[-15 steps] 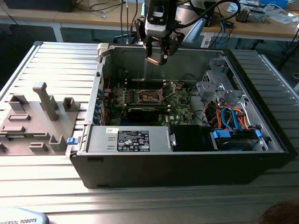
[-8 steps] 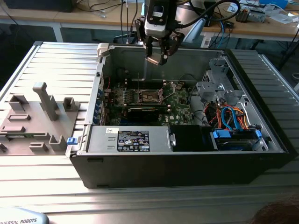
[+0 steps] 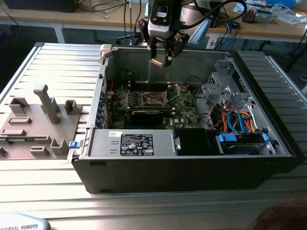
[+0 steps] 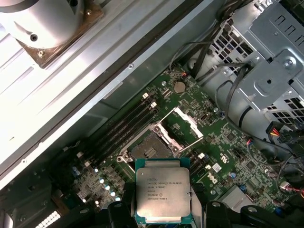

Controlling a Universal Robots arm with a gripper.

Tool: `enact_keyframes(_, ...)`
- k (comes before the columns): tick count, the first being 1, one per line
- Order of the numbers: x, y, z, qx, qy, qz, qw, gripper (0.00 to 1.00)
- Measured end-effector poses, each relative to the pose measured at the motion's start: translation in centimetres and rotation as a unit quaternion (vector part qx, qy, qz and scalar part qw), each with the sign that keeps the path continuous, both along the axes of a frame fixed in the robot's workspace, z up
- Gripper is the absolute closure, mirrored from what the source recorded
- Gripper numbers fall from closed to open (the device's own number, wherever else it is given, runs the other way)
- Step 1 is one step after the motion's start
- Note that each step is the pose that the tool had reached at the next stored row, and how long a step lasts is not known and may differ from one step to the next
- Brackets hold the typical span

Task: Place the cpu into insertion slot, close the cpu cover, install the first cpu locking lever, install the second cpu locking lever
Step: 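Place the cpu into insertion slot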

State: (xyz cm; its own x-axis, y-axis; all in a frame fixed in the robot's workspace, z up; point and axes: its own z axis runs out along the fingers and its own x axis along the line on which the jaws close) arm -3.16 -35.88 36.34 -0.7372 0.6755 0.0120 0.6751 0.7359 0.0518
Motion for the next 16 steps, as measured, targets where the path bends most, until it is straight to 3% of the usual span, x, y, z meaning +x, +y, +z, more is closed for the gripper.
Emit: enact_keyframes(16,0.00,0.00,0.00,0.0000,0.0000,-0.009,1.0000,0.46)
